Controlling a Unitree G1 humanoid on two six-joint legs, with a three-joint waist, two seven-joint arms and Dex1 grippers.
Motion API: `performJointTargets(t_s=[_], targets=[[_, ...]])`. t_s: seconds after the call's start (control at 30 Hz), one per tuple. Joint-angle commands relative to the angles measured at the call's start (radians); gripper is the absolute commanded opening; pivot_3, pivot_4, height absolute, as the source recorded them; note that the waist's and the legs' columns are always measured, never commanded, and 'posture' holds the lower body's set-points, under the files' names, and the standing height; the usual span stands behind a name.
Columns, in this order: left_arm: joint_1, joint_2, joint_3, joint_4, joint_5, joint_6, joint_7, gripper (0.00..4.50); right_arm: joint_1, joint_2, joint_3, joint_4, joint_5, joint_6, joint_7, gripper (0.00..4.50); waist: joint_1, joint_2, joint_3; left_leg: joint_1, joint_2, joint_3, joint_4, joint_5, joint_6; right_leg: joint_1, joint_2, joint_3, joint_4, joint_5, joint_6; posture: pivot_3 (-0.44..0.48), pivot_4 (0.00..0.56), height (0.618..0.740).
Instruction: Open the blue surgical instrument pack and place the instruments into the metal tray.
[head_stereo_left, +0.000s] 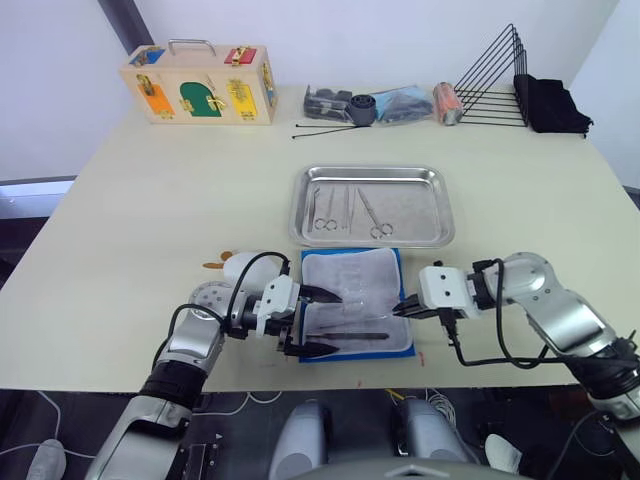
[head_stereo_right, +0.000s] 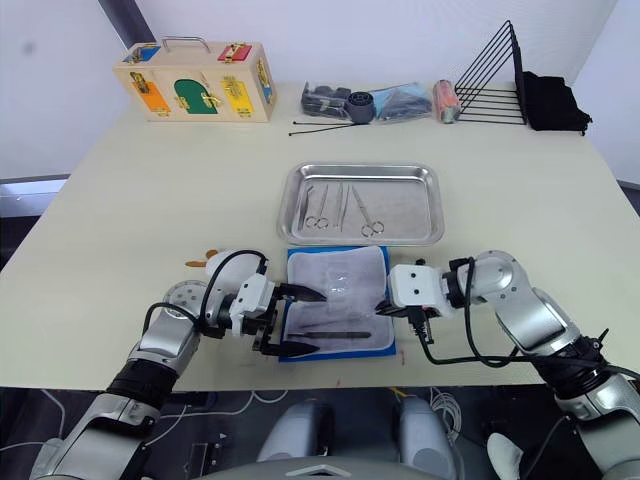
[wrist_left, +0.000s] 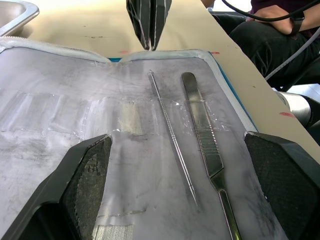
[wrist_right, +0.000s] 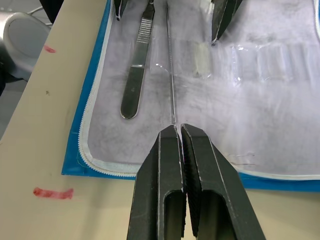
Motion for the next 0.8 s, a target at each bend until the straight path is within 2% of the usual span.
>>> performJointTargets(t_s=[0.03,0.1,0.17,0.2,0.53,0.8], targets=[[0.034,0.006,-0.031,0.046,0.034,0.016,-0.008,4.5,0.003,0.052,-0.027,-0.011,0.054,0.021,-0.021,0.5,0.0,0.0,0.0,0.0,0.0,0.0,0.0,0.0,0.0,0.0,0.0,0.0,0.0,0.0,0.0,0.0,0.15,0.74],[0.034,0.006,-0.031,0.047,0.034,0.015,-0.008,4.5,0.014,0.079,-0.023,0.012,0.06,0.018,-0.036,0.79,0.0,0.0,0.0,0.0,0.0,0.0,0.0,0.0,0.0,0.0,0.0,0.0,0.0,0.0,0.0,0.0,0.15,0.74],[0.034,0.007,-0.031,0.047,0.034,0.015,-0.009,4.5,0.02,0.104,-0.025,0.032,0.06,0.015,-0.05,1.77,0.002,0.0,0.0,0.0,0.0,0.0,0.0,0.0,0.0,0.0,0.0,0.0,0.0,0.0,0.0,0.0,0.15,0.74],[0.034,0.007,-0.03,0.047,0.034,0.015,-0.008,4.5,0.024,0.115,-0.025,0.046,0.061,0.011,-0.054,2.04,0.002,0.0,0.0,0.0,0.0,0.0,0.0,0.0,0.0,0.0,0.0,0.0,0.0,0.0,0.0,0.0,0.15,0.74],[0.031,0.009,-0.028,0.05,0.035,0.015,-0.008,4.5,0.026,0.185,-0.002,0.203,0.034,-0.075,-0.053,2.04,0.001,0.0,0.0,0.0,0.0,0.0,0.0,0.0,0.0,0.0,0.0,0.0,0.0,0.0,0.0,0.0,0.15,0.74],[0.032,0.011,-0.027,0.047,0.036,0.015,-0.006,4.5,0.039,0.196,0.031,0.32,0.002,-0.149,-0.004,2.04,0.001,0.0,0.0,0.001,0.0,0.0,0.0,0.0,0.0,0.0,0.0,0.0,0.0,0.0,0.0,0.0,0.15,0.74]])
